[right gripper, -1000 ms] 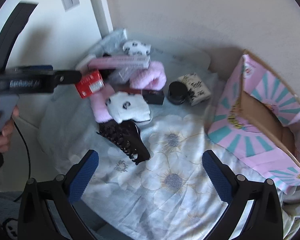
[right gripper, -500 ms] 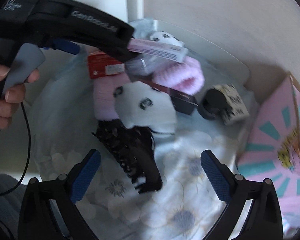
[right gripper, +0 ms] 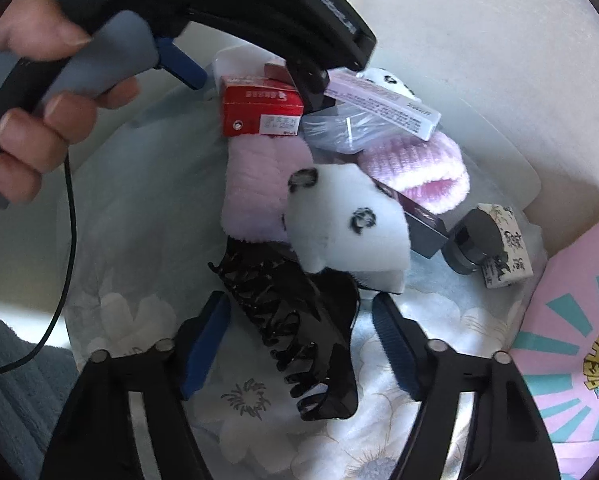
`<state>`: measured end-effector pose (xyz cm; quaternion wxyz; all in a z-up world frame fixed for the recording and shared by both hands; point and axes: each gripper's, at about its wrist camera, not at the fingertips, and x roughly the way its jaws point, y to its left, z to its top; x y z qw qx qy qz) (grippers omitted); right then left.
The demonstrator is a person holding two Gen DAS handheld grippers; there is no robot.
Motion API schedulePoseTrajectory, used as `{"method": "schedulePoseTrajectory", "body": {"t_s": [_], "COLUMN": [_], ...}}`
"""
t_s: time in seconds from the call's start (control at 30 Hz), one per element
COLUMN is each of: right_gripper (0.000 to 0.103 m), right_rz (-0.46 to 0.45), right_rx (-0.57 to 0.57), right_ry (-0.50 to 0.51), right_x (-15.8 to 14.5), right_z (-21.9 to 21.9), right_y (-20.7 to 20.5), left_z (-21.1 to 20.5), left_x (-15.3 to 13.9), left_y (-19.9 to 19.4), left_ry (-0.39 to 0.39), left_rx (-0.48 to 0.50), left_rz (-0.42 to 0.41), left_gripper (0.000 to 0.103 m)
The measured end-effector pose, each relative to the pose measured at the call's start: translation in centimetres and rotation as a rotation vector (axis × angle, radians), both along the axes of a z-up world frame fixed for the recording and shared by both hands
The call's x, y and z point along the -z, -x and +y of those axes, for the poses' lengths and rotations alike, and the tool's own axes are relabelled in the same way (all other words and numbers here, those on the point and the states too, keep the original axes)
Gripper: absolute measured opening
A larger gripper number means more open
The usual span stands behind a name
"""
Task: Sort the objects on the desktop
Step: 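Reach the left tool to the red carton while the right tool reaches the black claw clip, then close the left tool on the red carton while the right tool grips the black claw clip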
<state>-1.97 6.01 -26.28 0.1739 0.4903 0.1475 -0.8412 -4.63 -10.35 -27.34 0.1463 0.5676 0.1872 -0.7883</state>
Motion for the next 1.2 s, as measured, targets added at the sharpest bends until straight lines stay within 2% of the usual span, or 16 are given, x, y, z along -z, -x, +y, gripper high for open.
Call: {"method": "schedulePoseTrajectory", "body": {"t_s": [0.07,0.3,0.6,0.9,0.97,1.03,1.07,1.2], "right_gripper": [0.055,0.054,0.054,0.054,0.053,0.052,0.047,0.047], "right_rz": [-0.008,-0.014,-0.042,-0.044,-0.043,-0.042,-0.044,-0.05], "right_rx": [-0.014,-0.01,0.066,0.116,0.12,0.127,0.135,0.175], "right_ry": [0.008,0.007,0.046,0.068,0.071,0.073,0.077,0.092], "right_x": [-0.1,-0.6,-1.5,-2.5,-2.7,-3.0,-3.2,-3.9], "right_z": [0.0,0.2,1.4,2.2,2.3,2.4,2.5,3.2], "right_y": [-0.1,-1.1,-2.8,-4.7,-5.2,-5.5,-5.8,-6.5], "left_z": [0.0,-0.9,-1.2,-1.3,-1.2,-1.0,-0.9,-0.6], "left_x": [0.0,-0.3,-0.7,-1.6,-1.8,-2.6,-3.0,-4.3], "left_y": [-0.4,-2.3,-4.2,-5.8,-5.0,-5.1,-5.8,-5.9], "left_ry": [-0.005,-0.074,-0.104,-0.096,-0.1,-0.096,-0.098,-0.093], "left_rx": [0.011,0.043,0.097,0.156,0.158,0.168,0.175,0.19], "left_rz": [0.001,0.005,0.003,0.016,0.021,0.032,0.042,0.065], "left_gripper": [0.084,0.069,0.055,0.05,0.049,0.048,0.048,0.047]}}
